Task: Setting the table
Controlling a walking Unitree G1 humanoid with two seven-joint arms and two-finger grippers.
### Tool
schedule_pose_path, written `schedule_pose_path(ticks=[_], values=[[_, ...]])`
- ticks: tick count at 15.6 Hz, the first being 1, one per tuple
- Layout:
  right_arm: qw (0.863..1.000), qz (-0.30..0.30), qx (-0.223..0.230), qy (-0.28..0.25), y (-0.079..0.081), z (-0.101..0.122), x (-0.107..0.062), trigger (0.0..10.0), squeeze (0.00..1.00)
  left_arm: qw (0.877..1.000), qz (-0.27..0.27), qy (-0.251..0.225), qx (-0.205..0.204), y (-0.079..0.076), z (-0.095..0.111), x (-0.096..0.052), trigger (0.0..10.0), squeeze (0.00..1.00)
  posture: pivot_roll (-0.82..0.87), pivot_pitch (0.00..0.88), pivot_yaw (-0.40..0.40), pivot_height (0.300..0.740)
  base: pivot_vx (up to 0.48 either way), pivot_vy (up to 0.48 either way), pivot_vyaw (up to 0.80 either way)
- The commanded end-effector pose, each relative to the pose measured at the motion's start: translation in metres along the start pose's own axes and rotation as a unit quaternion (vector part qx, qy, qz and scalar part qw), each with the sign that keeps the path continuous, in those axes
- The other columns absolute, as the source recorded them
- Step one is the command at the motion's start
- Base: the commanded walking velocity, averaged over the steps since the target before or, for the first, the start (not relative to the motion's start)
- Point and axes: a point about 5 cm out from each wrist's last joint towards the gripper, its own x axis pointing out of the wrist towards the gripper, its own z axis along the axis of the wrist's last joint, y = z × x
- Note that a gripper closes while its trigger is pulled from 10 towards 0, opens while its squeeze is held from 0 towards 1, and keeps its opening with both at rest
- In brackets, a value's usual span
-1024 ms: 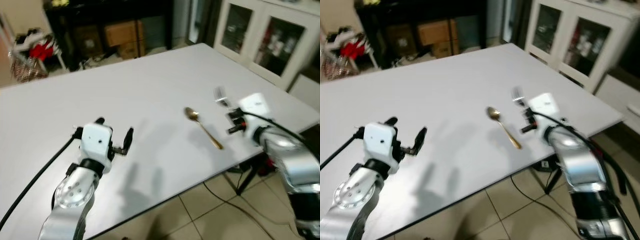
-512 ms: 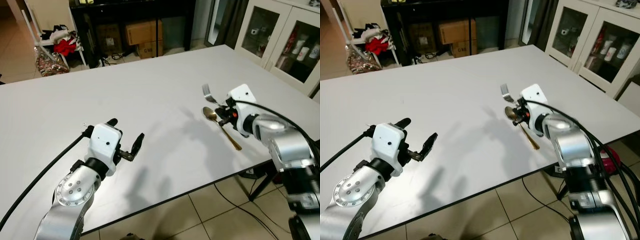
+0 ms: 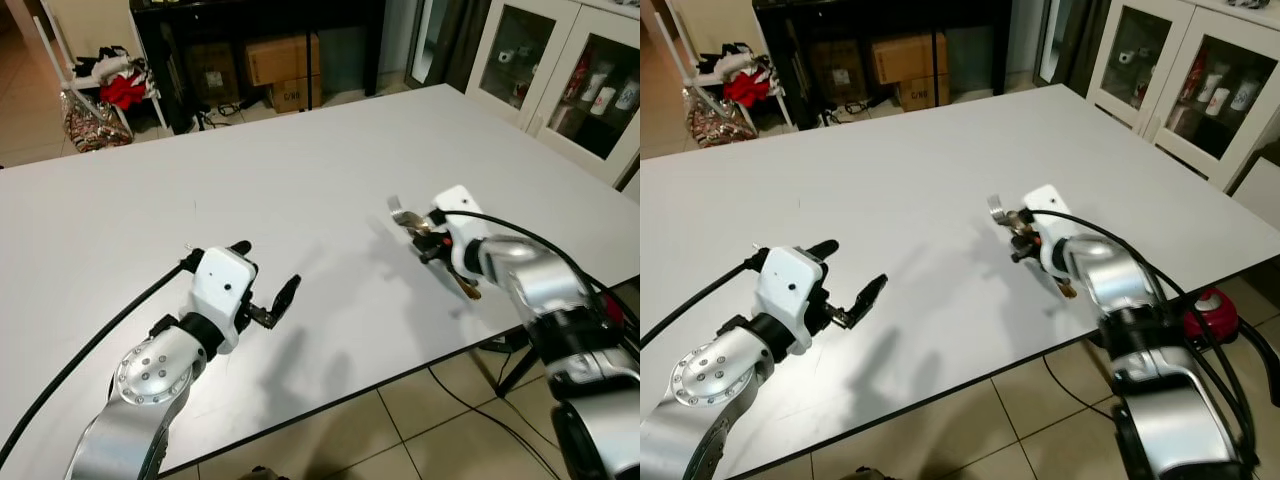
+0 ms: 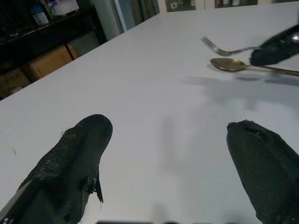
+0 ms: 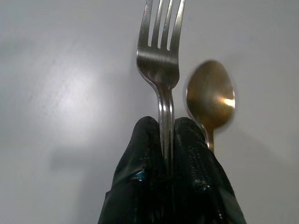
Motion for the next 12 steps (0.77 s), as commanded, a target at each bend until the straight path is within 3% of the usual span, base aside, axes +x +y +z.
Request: schedule_pose_path(ticks=[1, 5, 8, 11, 12], values=[[1.0, -0.005, -0.007, -0.002, 0.001, 0.009, 0.001, 10.0, 0.0, 1.0, -0.01, -0.006, 0.007, -0.003, 0.005, 0.0, 10.0, 0.0, -0.09, 0.001, 0.06, 0.74, 0.0, 0.0, 0.0], [0.999, -0.043, 0.015, 0.008, 0.009, 0.01, 0.006, 10.0, 0.0, 1.0, -0.007, -0.006, 0.006, -0.003, 0.005, 0.0, 10.0, 0.0, -0.09, 0.001, 0.054, 0.74, 0.0, 0.0, 0.0], [0.996, -0.039, 0.015, -0.077, 0.023, 0.027, 0.001, 10.0, 0.0, 0.999, 0.049, -0.005, 0.008, 0.009, 0.003, -0.007, 10.0, 0.0, -0.09, 0.0, 0.063, 0.74, 0.0, 0.0, 0.0], [0.99, -0.042, 0.002, -0.132, 0.034, 0.029, -0.01, 10.0, 0.0, 0.995, 0.099, 0.013, 0.002, 0.018, -0.003, -0.012, 10.0, 0.0, -0.09, 0.0, 0.071, 0.74, 0.0, 0.0, 0.0], [0.99, -0.016, 0.008, -0.142, 0.046, 0.023, -0.016, 10.0, 0.0, 0.994, 0.106, 0.005, -0.001, 0.018, -0.002, -0.015, 10.0, 0.0, -0.09, 0.0, 0.073, 0.74, 0.0, 0.0, 0.0]])
